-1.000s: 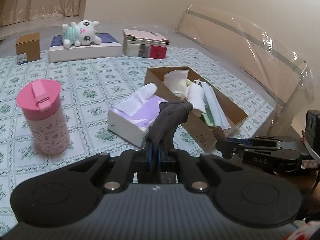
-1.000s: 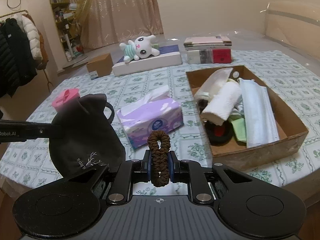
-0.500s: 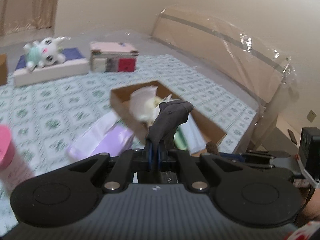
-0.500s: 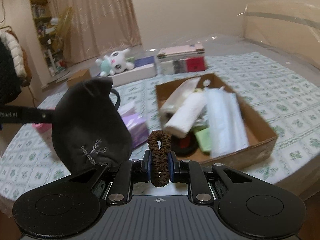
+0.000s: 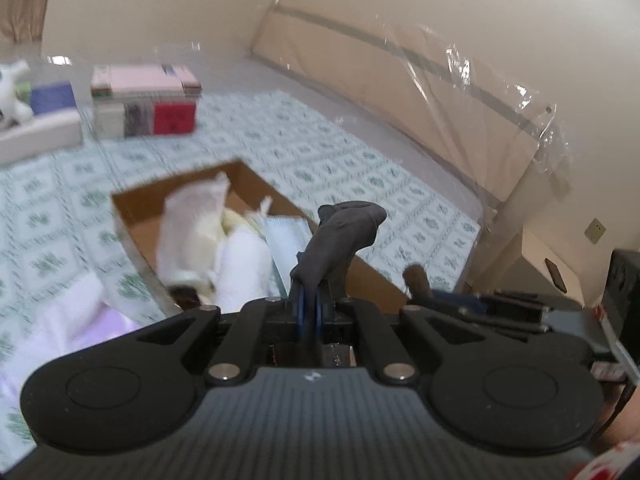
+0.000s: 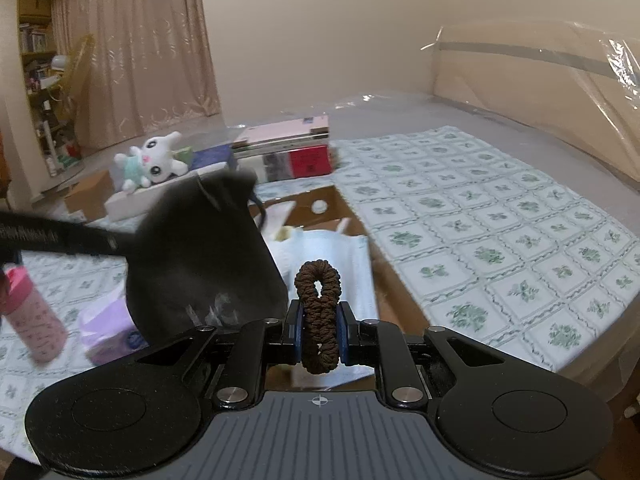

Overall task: Organize soft objects
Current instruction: 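Carry the pouch and scrunchie over the cardboard box with both grippers, then open both grippers to drop the pouch and scrunchie into the box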

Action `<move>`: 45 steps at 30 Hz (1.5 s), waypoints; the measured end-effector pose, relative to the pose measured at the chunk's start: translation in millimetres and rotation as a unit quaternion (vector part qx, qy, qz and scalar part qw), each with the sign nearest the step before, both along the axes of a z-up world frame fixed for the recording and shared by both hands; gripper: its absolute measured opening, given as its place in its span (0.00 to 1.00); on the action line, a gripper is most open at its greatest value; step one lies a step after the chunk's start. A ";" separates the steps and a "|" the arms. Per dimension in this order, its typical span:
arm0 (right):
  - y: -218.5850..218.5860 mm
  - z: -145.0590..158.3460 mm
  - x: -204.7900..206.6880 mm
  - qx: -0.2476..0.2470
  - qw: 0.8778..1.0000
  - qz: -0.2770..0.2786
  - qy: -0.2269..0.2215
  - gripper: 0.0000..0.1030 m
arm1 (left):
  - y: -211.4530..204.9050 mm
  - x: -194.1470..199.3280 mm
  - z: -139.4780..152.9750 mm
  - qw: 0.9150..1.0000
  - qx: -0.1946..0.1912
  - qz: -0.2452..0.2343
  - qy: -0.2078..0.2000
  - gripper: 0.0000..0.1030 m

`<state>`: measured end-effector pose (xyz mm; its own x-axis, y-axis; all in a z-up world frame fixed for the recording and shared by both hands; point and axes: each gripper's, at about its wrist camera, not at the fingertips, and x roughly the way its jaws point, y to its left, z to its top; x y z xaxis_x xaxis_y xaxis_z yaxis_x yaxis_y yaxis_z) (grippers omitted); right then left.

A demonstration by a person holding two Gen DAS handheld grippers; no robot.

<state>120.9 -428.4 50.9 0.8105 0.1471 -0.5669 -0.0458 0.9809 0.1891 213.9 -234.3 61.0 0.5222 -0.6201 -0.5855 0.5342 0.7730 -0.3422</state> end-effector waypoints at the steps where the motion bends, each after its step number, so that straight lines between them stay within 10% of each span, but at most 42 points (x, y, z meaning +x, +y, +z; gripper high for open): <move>1: -2.1 -2.5 4.2 0.000 1.000 0.000 0.002 0.16 | -5.2 4.7 -8.5 1.000 0.004 -0.001 0.008 0.04; 10: 1.7 -37.6 45.2 -0.003 0.998 0.030 0.046 0.16 | -34.2 28.2 -60.0 0.994 0.111 0.006 -0.002 0.13; 14: 11.7 -54.0 58.8 -0.016 0.996 0.054 0.068 0.16 | -23.3 31.5 -59.9 0.995 0.101 0.015 -0.005 0.43; 22: 19.7 -79.8 76.7 -0.065 0.991 0.056 0.103 0.17 | 2.6 23.5 -37.8 0.997 0.070 0.036 -0.019 0.43; 27: 17.0 -77.4 69.0 -0.067 0.993 0.055 0.086 0.55 | 12.4 14.4 -32.4 0.996 0.064 0.052 -0.019 0.47; 45: 12.7 -20.7 -20.9 0.004 1.000 -0.019 0.014 0.73 | 46.1 -64.2 -12.1 0.987 0.096 0.122 -0.047 0.92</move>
<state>100.0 -415.7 30.2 0.7995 0.1200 -0.5885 -0.0023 0.9805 0.1967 149.7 -188.2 48.9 0.6995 -0.3515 -0.6222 0.3460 0.9284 -0.1354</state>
